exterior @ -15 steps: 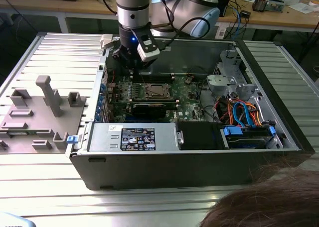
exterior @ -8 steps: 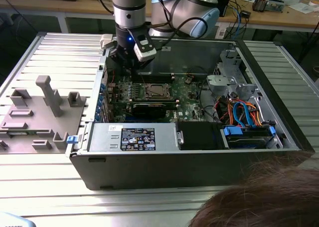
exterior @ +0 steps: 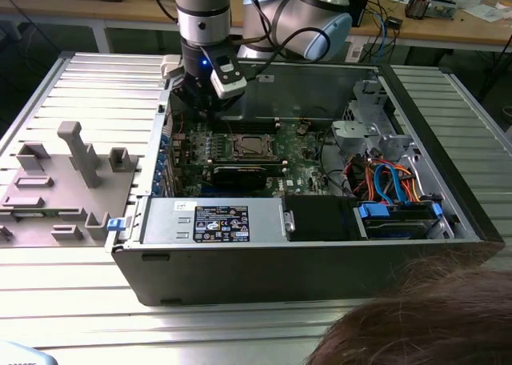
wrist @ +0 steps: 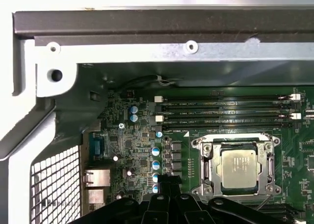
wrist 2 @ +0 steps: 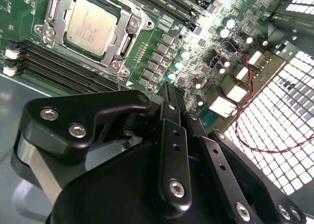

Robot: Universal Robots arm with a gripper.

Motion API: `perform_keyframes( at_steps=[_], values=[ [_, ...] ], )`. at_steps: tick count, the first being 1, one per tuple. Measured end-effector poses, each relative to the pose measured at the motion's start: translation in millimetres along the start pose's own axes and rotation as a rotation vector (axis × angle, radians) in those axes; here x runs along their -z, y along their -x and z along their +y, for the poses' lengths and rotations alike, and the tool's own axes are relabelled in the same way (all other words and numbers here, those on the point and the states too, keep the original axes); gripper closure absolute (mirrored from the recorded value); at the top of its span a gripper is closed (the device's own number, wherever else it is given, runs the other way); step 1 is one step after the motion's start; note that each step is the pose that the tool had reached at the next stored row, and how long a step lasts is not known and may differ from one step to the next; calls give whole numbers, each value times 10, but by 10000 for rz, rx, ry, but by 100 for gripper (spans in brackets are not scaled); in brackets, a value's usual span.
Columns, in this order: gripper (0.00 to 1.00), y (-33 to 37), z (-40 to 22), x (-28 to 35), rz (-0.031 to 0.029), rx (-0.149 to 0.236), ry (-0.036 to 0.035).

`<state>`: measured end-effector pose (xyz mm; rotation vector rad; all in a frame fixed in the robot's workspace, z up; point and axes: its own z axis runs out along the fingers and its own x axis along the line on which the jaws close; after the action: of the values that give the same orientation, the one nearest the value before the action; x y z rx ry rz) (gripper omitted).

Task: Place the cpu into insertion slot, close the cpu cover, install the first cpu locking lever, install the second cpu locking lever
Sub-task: 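Install the first cpu locking lever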

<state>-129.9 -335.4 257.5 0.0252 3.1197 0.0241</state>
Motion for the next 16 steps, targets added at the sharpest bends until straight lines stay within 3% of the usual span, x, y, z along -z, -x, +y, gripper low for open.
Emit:
perform_keyframes(
  at_steps=[8,16],
  values=[
    [89,-61,-1,2,4,-4,-1],
    [89,-67,-1,2,4,-4,0]
  ],
)
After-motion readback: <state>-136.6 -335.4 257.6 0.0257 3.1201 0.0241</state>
